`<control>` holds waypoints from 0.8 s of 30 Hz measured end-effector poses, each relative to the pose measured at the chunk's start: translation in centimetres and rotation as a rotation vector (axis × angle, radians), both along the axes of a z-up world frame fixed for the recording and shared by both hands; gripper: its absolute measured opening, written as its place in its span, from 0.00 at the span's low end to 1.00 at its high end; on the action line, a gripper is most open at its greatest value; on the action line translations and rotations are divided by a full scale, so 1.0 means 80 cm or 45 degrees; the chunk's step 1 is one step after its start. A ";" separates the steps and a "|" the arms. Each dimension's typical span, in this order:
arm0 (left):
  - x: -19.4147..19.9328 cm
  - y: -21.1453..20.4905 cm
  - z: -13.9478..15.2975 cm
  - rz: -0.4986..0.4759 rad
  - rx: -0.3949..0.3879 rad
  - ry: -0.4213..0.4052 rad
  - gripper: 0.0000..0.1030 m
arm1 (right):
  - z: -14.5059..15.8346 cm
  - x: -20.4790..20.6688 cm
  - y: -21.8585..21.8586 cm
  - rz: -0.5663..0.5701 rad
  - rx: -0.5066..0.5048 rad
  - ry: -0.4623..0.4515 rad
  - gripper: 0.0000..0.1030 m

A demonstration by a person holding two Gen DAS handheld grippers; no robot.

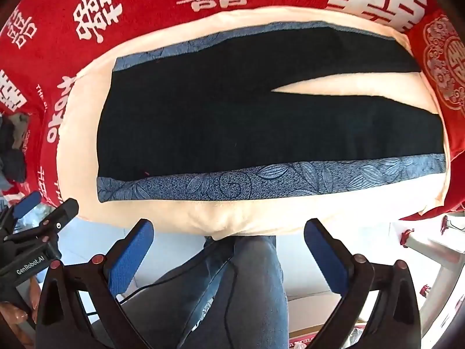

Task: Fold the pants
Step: 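Move both grippers over the flat black trousers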

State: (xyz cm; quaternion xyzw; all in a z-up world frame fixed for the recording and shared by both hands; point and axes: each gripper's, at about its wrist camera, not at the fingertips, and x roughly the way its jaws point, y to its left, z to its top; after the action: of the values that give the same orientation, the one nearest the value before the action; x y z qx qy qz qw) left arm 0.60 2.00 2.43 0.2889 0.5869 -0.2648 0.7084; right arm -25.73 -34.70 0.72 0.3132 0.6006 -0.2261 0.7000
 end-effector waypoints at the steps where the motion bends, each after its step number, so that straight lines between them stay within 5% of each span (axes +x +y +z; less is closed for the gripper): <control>1: -0.001 0.001 0.001 -0.002 0.001 -0.007 1.00 | 0.002 0.000 0.000 -0.003 -0.007 -0.003 1.00; 24: -0.007 0.024 0.012 -0.013 -0.041 -0.021 1.00 | 0.007 -0.014 0.028 -0.043 -0.047 0.003 1.00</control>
State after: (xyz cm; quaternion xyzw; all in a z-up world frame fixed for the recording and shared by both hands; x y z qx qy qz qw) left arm 0.07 3.91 3.37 0.2824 0.5753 -0.2755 0.7164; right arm -26.86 -32.43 1.26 0.3099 0.5918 -0.2492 0.7011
